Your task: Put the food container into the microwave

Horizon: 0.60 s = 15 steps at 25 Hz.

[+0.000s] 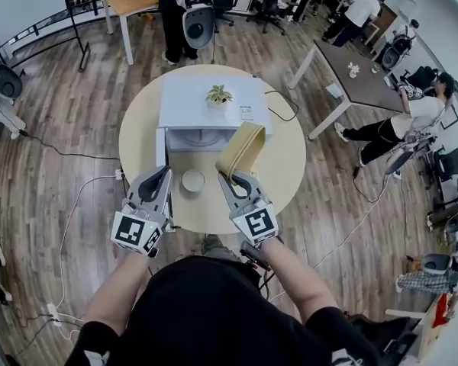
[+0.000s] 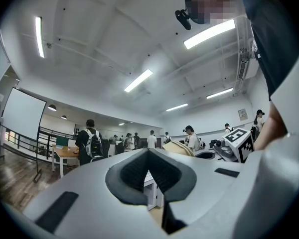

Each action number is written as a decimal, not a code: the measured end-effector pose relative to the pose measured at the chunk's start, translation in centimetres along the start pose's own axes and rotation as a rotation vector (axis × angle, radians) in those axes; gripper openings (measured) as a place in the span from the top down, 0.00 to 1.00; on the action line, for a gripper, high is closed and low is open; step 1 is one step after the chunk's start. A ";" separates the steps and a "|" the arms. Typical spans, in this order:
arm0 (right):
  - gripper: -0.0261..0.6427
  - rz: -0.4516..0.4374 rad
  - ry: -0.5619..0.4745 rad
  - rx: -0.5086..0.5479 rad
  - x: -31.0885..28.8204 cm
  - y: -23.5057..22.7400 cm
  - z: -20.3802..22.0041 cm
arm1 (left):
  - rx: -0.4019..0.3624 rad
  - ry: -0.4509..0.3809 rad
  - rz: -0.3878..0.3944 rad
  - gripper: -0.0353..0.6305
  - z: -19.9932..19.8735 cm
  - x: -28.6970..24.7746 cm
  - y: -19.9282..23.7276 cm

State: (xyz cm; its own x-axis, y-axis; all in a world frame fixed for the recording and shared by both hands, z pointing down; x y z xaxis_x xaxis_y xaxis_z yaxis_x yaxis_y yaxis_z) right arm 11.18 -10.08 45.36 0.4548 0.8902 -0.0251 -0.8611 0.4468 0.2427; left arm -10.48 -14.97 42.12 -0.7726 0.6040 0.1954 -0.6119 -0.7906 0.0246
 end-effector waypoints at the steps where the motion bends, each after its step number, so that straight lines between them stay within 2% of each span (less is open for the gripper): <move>1: 0.92 -0.011 0.010 0.007 -0.4 -0.3 0.1 | -0.001 0.003 -0.004 0.92 0.0 -0.3 0.1; 15: 0.92 -0.208 0.136 0.151 -4.1 -2.5 3.0 | 0.026 0.024 -0.069 0.92 1.4 -2.5 0.4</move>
State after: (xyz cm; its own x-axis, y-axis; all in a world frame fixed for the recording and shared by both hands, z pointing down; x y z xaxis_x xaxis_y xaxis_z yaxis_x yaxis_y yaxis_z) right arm 12.13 -15.08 47.81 0.5744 0.7893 -0.2168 -0.7046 0.6116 0.3598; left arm -8.61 -16.95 43.03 -0.7326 0.6595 0.1684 -0.6598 -0.7488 0.0626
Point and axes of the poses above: the fingertips, and each gripper's own axes: x backward along the fingers, y to its left, z out of its underside, the point moved 8 cm from there along x, backward along the fingers, and after that the axes turned 5 degrees about -y, right-handed, at the moved point
